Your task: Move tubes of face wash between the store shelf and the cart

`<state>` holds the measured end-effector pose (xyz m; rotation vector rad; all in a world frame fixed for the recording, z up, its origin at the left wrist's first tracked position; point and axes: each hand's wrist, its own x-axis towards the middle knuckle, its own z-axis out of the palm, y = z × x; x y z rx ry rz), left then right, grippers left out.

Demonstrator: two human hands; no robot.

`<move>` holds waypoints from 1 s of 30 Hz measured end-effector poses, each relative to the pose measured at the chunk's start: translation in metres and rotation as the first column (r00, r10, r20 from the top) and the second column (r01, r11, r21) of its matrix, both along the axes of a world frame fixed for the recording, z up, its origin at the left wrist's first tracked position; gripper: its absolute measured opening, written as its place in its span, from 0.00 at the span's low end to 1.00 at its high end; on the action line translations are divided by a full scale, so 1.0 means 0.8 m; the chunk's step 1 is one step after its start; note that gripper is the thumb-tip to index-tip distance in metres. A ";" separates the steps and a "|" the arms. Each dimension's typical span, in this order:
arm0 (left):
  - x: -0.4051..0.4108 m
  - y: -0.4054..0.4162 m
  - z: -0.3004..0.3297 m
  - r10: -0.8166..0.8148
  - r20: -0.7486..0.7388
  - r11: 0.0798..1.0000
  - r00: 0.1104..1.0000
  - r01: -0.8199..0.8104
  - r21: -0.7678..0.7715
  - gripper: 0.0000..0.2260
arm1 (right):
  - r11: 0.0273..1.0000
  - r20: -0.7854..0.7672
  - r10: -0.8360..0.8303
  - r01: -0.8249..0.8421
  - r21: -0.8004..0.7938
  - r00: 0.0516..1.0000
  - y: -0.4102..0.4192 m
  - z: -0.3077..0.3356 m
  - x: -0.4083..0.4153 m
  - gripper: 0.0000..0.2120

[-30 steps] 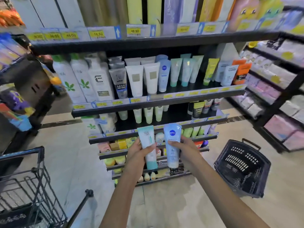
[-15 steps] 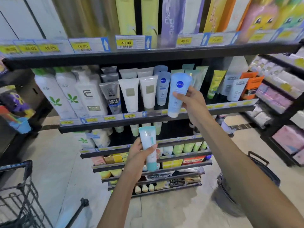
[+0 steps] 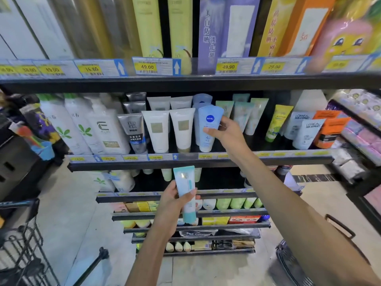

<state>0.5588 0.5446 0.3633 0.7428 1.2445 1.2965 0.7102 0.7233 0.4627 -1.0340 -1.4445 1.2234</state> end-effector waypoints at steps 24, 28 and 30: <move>0.006 -0.006 -0.002 -0.027 -0.036 0.999 0.999 0.026 -0.031 0.20 | 0.996 0.143 -0.086 0.082 0.030 0.986 -0.002 -0.029 -0.009 0.17; 0.009 -0.003 -0.003 -0.019 -0.032 0.999 0.999 0.017 -0.035 0.20 | 0.995 0.207 -0.096 0.087 0.054 0.974 -0.007 -0.029 0.004 0.20; 0.013 0.001 -0.001 -0.024 -0.025 0.999 0.999 0.023 -0.029 0.20 | 0.993 0.235 -0.108 0.093 0.075 0.966 -0.009 -0.031 0.018 0.22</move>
